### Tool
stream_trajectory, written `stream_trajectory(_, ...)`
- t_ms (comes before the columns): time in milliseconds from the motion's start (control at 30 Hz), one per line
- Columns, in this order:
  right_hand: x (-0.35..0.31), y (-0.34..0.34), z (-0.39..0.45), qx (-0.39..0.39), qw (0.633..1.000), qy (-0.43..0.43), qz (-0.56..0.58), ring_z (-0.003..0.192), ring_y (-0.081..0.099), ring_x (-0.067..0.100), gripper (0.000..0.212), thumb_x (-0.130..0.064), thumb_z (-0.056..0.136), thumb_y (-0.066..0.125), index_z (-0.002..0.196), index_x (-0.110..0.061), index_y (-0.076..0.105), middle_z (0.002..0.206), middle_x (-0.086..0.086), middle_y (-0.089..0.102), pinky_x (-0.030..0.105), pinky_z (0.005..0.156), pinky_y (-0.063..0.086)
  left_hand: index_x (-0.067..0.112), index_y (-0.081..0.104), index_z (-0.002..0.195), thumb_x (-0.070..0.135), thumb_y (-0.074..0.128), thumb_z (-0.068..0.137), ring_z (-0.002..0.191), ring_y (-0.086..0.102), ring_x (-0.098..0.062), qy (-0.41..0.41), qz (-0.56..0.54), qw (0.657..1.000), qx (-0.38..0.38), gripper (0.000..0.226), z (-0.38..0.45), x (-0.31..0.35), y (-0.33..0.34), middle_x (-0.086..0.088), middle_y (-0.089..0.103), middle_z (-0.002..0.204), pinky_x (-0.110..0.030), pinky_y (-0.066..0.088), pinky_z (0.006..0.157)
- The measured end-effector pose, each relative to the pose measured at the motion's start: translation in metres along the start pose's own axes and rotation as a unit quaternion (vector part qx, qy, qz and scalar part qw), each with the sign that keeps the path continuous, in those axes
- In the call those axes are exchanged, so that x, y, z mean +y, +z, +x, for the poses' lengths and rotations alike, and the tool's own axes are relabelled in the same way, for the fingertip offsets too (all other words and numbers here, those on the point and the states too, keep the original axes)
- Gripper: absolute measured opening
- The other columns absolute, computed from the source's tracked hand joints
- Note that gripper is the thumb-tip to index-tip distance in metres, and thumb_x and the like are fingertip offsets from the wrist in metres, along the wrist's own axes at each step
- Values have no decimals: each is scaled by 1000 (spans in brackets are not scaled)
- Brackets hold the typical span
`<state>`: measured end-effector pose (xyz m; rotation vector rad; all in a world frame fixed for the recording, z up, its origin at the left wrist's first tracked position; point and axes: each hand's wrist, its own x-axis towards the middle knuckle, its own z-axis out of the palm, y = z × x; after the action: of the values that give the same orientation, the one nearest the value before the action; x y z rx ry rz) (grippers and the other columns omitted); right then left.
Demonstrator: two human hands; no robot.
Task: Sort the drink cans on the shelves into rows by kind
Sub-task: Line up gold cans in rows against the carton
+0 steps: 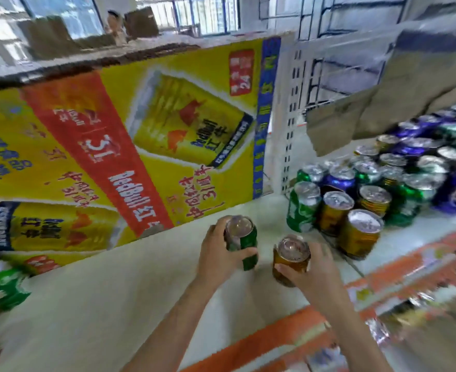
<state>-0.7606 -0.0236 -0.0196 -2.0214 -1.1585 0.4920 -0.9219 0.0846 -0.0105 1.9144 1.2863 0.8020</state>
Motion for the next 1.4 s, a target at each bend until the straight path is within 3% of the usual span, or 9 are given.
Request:
stream_trajectory(200, 29, -37, 15, 53, 996, 51, -57, 116, 42, 29, 76, -44, 70, 77, 131, -15, 42, 122, 7, 37, 38, 93, 41, 19, 46, 129, 43, 85, 62, 114, 54, -20, 46, 29, 998, -40, 81, 34, 39, 63, 0, 56, 125, -35, 46, 94)
stream_trajectory(333, 29, -43, 30, 64, 997, 17, -37, 119, 42, 26, 71, -35, 76, 75, 132, -11, 38, 130, 7, 36, 28, 87, 36, 19, 43, 133, 41, 83, 64, 118, 51, -20, 50, 54, 997, -32, 83, 41, 50, 83, -1, 54, 130, -32, 44, 94)
stream_trajectory(533, 29, -45, 29, 79, 987, -31, -138, 121, 42, 33, 70, -30, 79, 72, 135, -6, 36, 129, 14, 40, 38, 88, 45, 24, 37, 138, 35, 84, 64, 122, 50, -18, 36, 40, 998, -15, 88, 33, 49, 86, 3, 52, 136, -38, 45, 98)
stream_trajectory(600, 26, -46, 27, 126, 972, -100, -172, 108, 45, 37, 65, -20, 68, 82, 122, -1, 50, 114, 21, 49, 45, 82, 49, 23, 38, 137, 29, 80, 71, 118, 54, -18, 18, 54, 998, -20, 78, 24, 47, 81, 2, 54, 134, -36, 46, 97)
stream_trajectory(700, 10, -41, 26, 155, 957, -191, -156, 95, 43, 28, 46, -13, 66, 81, 105, -4, 58, 103, 17, 52, 41, 76, 48, 19, 52, 127, 26, 66, 84, 111, 56, -17, 9, 140, 990, -34, 45, 3, 31, 63, 0, 60, 124, -30, 46, 94)
stream_trajectory(900, -33, 17, 16, -37, 948, -302, -90, 87, 59, 30, 23, -7, 78, 68, 100, -5, 61, 97, 9, 57, 34, 69, 49, 20, 60, 113, 34, 57, 90, 107, 54, -14, -31, 261, 965, -5, 27, -61, -20, -17, 4, 56, 115, -20, 36, 86)
stream_trajectory(1000, -66, 58, -1, -166, 919, -344, -103, 103, 56, 22, 28, -20, 89, 57, 116, -12, 57, 114, 4, 51, 31, 83, 46, 22, 60, 114, 36, 56, 90, 105, 57, -14, -104, 291, 950, 51, 28, -100, -47, -70, 6, 55, 114, -23, 40, 85)
stream_trajectory(1200, -148, 146, -55, -315, 829, -451, -101, 116, 47, 16, 35, -29, 93, 51, 126, -18, 50, 123, 1, 43, 22, 95, 36, 14, 64, 108, 26, 61, 88, 93, 62, -19, -233, 251, 917, 204, 24, -189, -89, -168, -2, 60, 105, -33, 50, 81)
stream_trajectory(1400, -208, 224, -113, -387, 765, -502, -112, 121, 46, 19, 44, -28, 94, 51, 134, -17, 42, 127, 4, 44, 26, 97, 37, 11, 63, 89, 15, 70, 81, 82, 59, -25, -283, 222, 835, 416, 11, -260, -132, -237, -2, 57, 88, -26, 39, 66)
